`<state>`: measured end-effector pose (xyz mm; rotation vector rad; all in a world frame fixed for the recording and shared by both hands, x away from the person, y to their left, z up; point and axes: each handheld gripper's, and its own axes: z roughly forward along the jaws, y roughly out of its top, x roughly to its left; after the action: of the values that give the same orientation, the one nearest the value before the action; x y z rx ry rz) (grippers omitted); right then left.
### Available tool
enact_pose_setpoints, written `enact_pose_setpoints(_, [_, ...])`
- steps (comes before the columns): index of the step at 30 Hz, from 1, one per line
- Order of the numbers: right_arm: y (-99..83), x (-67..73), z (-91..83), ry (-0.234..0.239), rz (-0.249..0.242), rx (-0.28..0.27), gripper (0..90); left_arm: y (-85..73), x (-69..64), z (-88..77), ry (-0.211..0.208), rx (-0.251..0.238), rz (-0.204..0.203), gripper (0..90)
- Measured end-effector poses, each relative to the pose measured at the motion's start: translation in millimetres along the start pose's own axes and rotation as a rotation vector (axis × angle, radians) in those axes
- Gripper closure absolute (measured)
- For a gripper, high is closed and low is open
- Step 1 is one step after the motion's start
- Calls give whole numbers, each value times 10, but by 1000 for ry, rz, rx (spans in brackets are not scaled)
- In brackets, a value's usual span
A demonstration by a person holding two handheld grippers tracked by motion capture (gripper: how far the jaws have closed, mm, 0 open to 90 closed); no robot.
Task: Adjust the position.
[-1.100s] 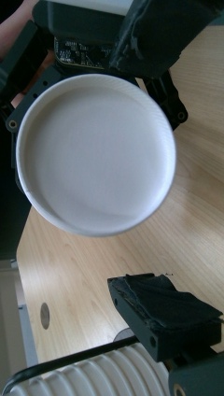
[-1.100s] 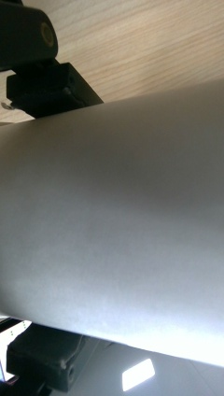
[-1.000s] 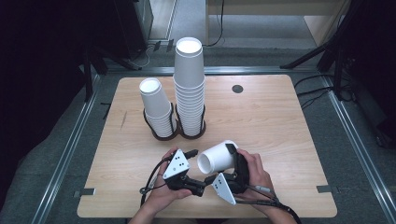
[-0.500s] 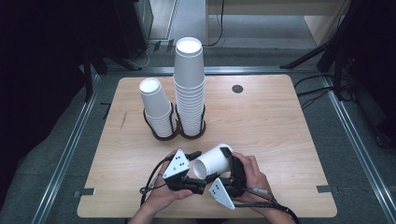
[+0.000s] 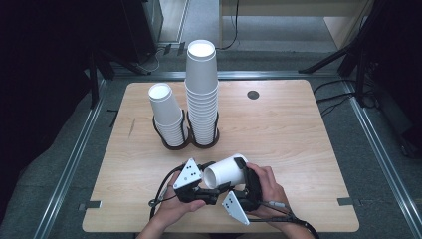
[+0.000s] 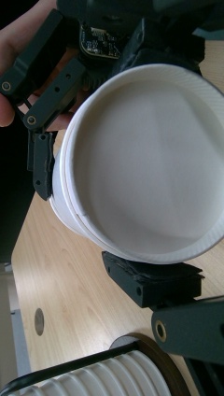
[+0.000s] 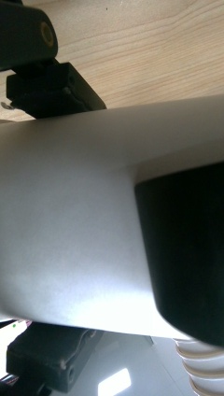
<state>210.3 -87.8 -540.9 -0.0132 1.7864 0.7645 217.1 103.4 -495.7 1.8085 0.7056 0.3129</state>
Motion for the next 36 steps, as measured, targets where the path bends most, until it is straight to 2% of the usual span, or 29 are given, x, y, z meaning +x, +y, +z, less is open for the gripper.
enact_pose_setpoints(4, [-2, 5, 3, 0, -6, 6, 123, 0, 4, 7, -2, 4, 0, 210])
enact_pose_setpoints(7, [-12, 14, 9, 4, -5, 5, 119, -7, 38, 12, -17, 11, -22, 211])
enact_pose_setpoints(12, [-16, 12, 12, 4, 6, 5, 100, -12, 53, 9, -18, -3, -30, 223])
enact_pose_setpoints(13, [-14, 11, 11, 1, 11, 5, 98, -15, 52, 7, -12, -8, -21, 224])
enact_pose_setpoints(16, [-7, -5, -3, 11, 40, 1, 58, -25, 50, 0, 43, -10, 2, 228])
enact_pose_setpoints(21, [6, -15, -31, 25, 60, -3, 10, -33, 128, -33, 58, -18, -44, 229])
enact_pose_setpoints(23, [14, -28, -42, 30, 69, -10, 7, -38, 138, -42, 45, -23, -40, 228])
enact_pose_setpoints(28, [33, -61, -93, 42, 113, -17, 3, -38, 140, -49, 85, -3, -28, 228])
enact_pose_setpoints(29, [36, -79, -113, 41, 126, -20, 3, -42, 140, -51, 108, 0, -29, 228])
enact_pose_setpoints(31, [37, -97, -139, 41, 132, -21, 3, -45, 156, -59, 123, -9, -49, 228])
enact_pose_setpoints(33, [37, -99, -153, 47, 141, -17, 4, -45, 172, -65, 116, -17, -63, 227])
enact_pose_setpoints(34, [33, -112, -186, 45, 156, -14, 3, -51, 195, -74, 144, -33, -81, 227])
enact_pose_setpoints(36, [29, -118, -201, 47, 167, -14, 3, -60, 221, -86, 140, -51, -103, 227])
